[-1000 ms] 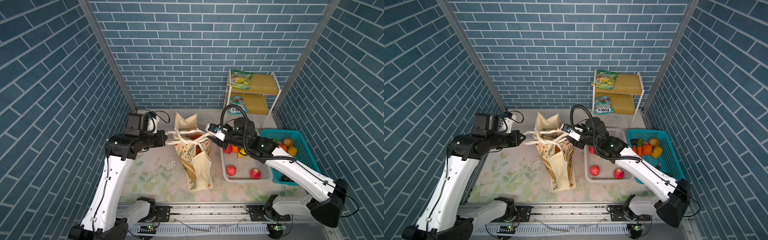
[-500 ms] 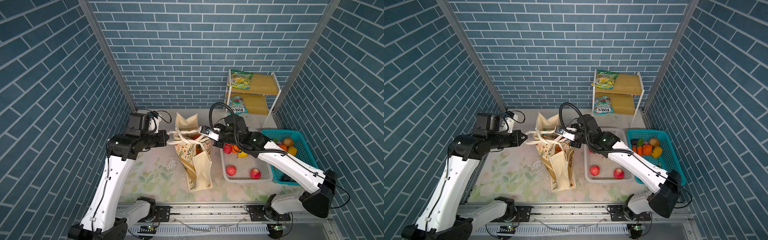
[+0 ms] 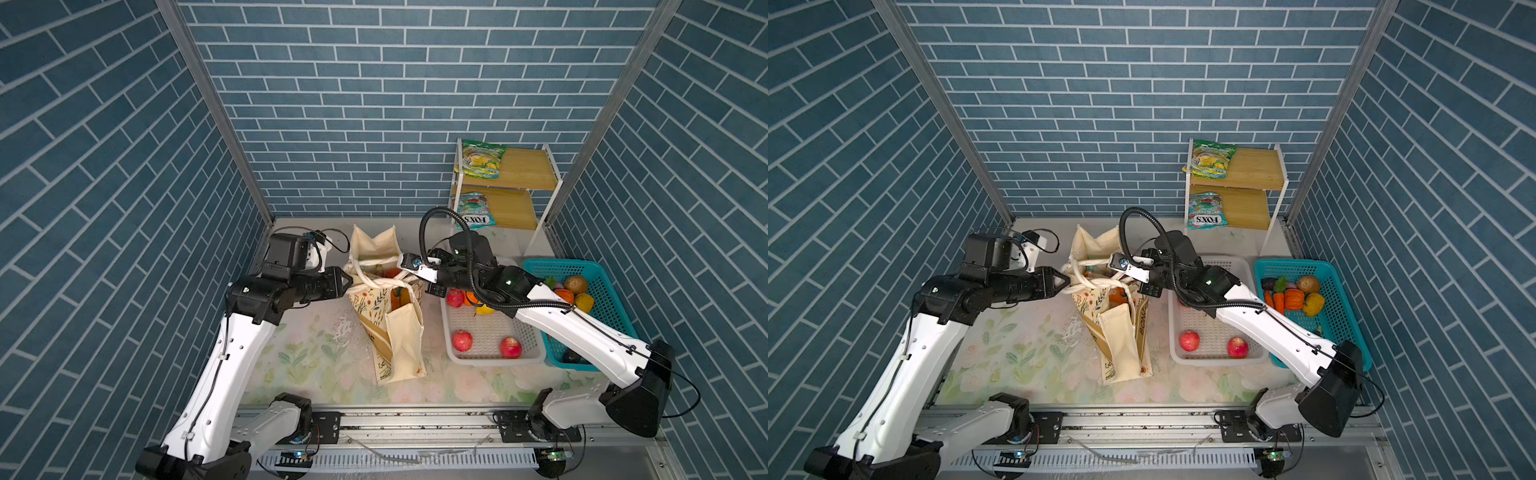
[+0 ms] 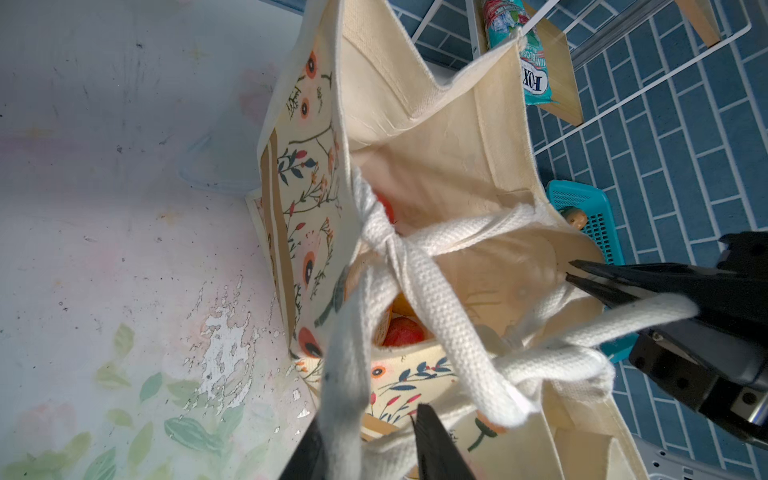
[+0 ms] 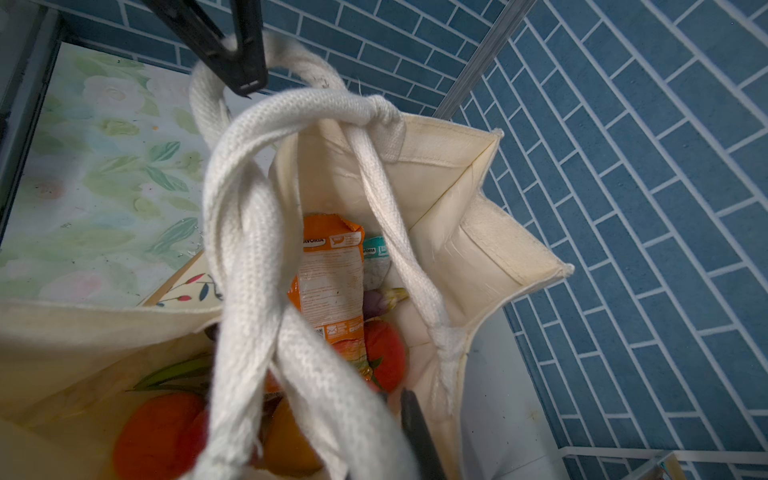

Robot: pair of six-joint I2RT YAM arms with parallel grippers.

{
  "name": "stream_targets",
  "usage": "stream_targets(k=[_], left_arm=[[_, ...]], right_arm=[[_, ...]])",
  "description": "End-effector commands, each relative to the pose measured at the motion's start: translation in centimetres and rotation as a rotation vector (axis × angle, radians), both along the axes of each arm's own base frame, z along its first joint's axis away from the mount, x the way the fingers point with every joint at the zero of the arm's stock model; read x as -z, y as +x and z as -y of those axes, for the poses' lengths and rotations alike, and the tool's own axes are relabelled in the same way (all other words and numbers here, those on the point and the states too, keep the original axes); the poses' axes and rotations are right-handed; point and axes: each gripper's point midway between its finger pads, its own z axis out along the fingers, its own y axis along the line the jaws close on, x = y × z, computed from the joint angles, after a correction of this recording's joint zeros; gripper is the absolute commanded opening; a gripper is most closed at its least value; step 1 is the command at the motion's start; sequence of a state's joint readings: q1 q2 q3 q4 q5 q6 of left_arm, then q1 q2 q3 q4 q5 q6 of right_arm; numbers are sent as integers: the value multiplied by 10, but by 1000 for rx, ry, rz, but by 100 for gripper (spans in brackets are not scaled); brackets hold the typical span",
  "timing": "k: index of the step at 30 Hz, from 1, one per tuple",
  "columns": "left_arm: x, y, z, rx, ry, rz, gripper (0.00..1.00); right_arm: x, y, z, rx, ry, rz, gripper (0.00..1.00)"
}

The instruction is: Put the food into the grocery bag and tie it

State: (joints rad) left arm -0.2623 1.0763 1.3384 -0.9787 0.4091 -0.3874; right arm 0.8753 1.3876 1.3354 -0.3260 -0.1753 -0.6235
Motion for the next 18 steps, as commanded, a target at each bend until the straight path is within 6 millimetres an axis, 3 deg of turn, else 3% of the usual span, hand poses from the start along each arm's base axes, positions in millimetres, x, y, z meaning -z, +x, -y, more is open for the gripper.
stream_targets(k=[1, 4, 11, 18], left_arm=[[5, 1, 5, 9, -10, -2, 29], [12, 3, 0, -14, 17, -10, 24], [8, 15, -27, -128, 142, 40, 0], [-10, 19, -72, -240, 386, 79, 0]], right_arm=[[-16, -6, -1, -8, 70, 10, 0], [-18, -7, -2, -6, 87, 7, 0], [-27, -1, 6, 48, 130, 21, 0], [-39, 23, 30, 221, 213, 40, 0]])
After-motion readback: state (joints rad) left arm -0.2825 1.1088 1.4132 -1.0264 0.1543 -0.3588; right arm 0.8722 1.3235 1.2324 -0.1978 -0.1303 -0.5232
